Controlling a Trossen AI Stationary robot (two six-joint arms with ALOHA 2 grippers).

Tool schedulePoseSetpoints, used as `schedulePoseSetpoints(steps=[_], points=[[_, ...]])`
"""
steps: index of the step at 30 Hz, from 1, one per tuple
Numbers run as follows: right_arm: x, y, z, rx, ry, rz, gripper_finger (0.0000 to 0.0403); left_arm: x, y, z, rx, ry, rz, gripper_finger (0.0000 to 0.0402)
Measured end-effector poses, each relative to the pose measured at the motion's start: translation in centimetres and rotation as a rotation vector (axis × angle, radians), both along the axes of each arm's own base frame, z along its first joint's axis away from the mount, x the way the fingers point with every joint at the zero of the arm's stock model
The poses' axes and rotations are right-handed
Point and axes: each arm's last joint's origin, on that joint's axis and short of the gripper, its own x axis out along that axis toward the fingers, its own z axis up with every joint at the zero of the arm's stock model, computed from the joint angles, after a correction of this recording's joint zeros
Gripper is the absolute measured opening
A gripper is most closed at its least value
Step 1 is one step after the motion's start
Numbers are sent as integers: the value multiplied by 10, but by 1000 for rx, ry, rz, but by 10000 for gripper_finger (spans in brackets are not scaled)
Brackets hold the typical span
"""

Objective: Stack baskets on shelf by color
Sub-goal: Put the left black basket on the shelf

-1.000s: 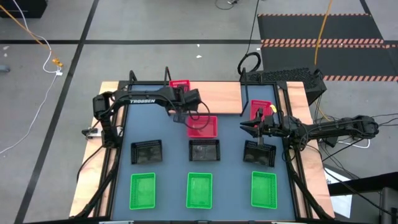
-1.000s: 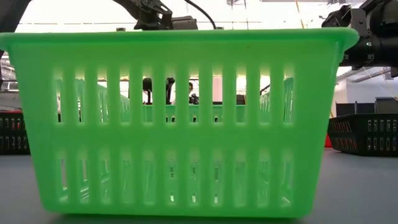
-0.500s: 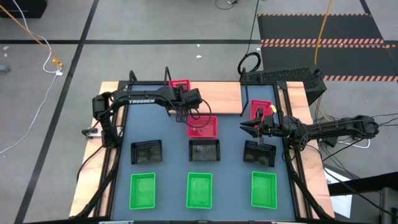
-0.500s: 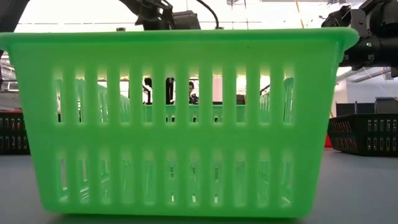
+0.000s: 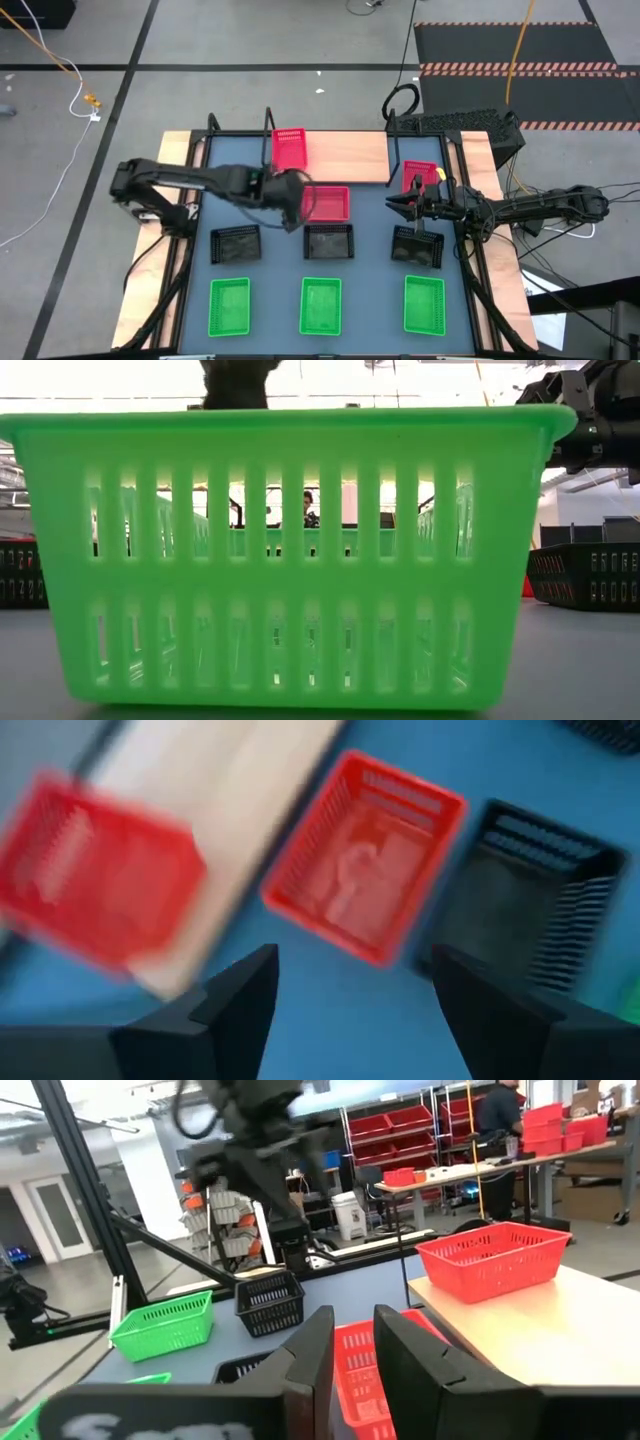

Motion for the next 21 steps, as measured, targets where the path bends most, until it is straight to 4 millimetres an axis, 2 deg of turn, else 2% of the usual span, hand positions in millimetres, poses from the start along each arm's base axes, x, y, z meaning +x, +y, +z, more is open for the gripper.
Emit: schedulePoseSetpoints(steps=[3,8,10,14,21], points=[[0,0,0,31,-5,0,71,-12,-21,-5,-84,37,138,236],[0,0,0,87,-12,6,71,-27,-44,-36,-141,202,427,206],[0,0,1,81,-16,5,71,-30,-46,-48,-140,252,532,199],[0,0,2,72,-25,0,71,-29,-46,-72,-99,333,602,199],[0,0,2,20,-23,-7,71,-27,-35,-104,-140,433,674,234]])
